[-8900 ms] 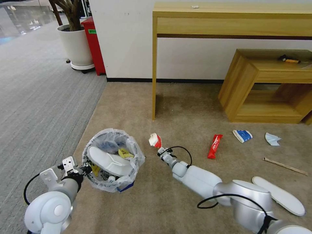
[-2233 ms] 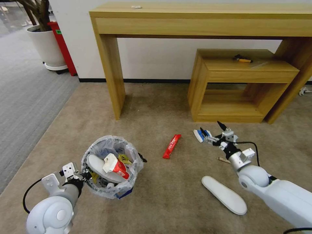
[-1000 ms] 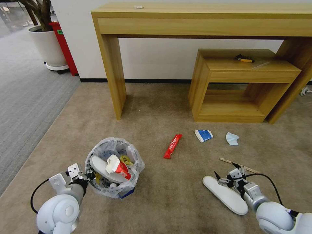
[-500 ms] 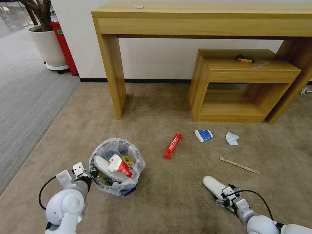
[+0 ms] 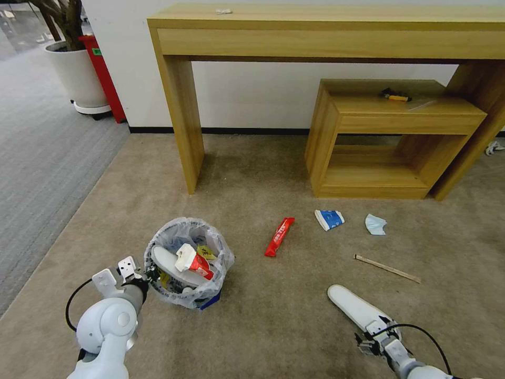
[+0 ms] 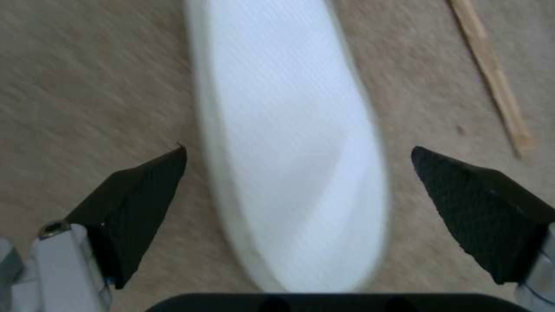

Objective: Pick up the trash bin and place the garbage on the floor into it.

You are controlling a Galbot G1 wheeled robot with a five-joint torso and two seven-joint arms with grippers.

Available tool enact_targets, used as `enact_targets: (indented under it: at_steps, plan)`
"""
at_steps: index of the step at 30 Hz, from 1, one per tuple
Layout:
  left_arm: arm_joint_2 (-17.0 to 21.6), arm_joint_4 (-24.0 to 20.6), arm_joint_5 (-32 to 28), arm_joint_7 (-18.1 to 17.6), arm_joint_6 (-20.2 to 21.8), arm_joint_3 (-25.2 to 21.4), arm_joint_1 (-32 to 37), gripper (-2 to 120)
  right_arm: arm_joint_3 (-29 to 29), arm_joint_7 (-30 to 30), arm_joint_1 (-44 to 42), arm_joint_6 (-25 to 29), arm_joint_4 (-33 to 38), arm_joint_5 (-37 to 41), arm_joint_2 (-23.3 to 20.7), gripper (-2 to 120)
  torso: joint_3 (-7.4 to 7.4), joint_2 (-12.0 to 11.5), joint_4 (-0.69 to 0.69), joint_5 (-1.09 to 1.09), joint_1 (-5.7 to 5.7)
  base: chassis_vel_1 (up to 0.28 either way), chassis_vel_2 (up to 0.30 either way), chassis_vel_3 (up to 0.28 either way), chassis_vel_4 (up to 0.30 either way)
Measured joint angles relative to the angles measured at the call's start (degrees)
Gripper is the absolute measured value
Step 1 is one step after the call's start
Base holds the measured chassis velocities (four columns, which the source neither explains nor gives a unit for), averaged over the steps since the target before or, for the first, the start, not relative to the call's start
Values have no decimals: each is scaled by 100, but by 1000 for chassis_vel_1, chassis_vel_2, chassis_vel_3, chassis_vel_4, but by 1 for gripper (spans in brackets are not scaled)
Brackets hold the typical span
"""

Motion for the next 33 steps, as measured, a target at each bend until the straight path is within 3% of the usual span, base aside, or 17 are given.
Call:
enact_targets:
  at_steps: [20, 22, 24, 26, 33]
  plan:
    - [-10, -256, 16, 72, -49, -97, 325, 0, 334, 192, -258, -114, -413, -612, 159, 92, 0, 0, 0, 0, 0, 0, 0, 0, 0]
    - [-5, -312, 17, 75, -51, -113, 359, 0, 375, 230, -256, -84, -518, -703, 211, 80, 0, 0, 1, 0, 0, 0, 0, 0, 0]
    - [-5, -330, 15, 75, -52, -113, 363, 0, 379, 230, -252, -47, -527, -713, 213, 76, 0, 0, 0, 1, 0, 0, 0, 0, 0]
    - [-13, -377, 11, 75, -52, -107, 376, 0, 401, 226, -247, 28, -517, -719, 210, 65, 0, 0, 0, 0, 0, 0, 0, 0, 0]
    - [-70, -401, 42, 74, -52, -92, 414, 0, 448, 186, -248, 218, -545, -773, 232, 41, 0, 0, 0, 0, 0, 0, 0, 0, 0]
